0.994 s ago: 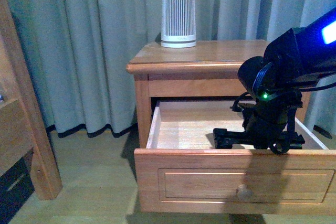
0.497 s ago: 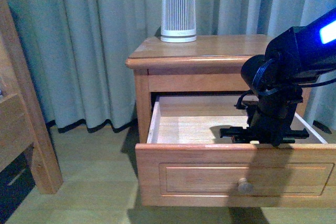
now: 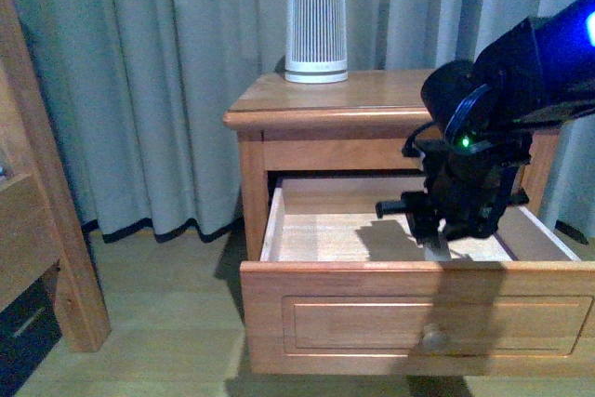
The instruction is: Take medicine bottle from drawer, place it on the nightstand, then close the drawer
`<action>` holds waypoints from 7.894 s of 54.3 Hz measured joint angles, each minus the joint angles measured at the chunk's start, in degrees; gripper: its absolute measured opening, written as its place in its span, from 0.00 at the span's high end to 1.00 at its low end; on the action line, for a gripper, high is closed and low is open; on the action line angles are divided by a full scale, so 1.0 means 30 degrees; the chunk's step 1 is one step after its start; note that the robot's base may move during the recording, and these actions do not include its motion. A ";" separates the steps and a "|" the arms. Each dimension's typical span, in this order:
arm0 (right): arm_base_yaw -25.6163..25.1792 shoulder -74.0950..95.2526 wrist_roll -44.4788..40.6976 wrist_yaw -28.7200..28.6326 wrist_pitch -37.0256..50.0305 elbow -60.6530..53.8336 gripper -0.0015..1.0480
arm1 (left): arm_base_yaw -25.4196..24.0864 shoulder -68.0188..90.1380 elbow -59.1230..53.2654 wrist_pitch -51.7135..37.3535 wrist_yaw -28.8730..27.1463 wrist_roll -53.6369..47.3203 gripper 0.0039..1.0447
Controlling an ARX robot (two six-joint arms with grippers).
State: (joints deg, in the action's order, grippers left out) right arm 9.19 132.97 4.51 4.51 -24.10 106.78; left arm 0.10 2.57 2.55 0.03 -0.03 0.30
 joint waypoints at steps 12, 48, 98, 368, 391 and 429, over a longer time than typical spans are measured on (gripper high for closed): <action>0.0306 -0.3723 -0.2404 0.0248 0.4197 -0.1231 0.72 | 0.0000 0.0000 0.0000 0.0000 0.0000 0.0000 0.06; -0.1158 0.4277 -0.3191 0.1741 -0.5880 1.4972 0.72 | 0.0000 0.0000 0.0000 0.0000 0.0000 0.0000 0.06; -0.0692 0.2120 -0.8823 0.1224 1.0928 1.0098 0.72 | 0.0000 0.0000 0.0000 0.0000 0.0000 0.0000 0.06; -0.1610 -1.3216 0.0015 -0.2200 2.1879 -1.9810 0.59 | 0.0000 0.0000 0.0000 0.0000 0.0000 0.0000 0.06; 0.1064 -3.3893 0.0401 0.0721 1.0338 -2.6644 0.00 | 0.0000 0.0000 0.0000 0.0000 0.0000 0.0000 0.06; -0.2980 -4.2096 -0.1399 -0.1457 0.7504 -3.3019 0.79 | 0.0000 0.0000 0.0000 0.0000 0.0000 0.0000 0.06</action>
State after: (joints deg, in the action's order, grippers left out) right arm 0.25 6.68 0.32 0.14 -1.58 7.73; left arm 0.10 2.57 2.55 0.03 -0.03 0.30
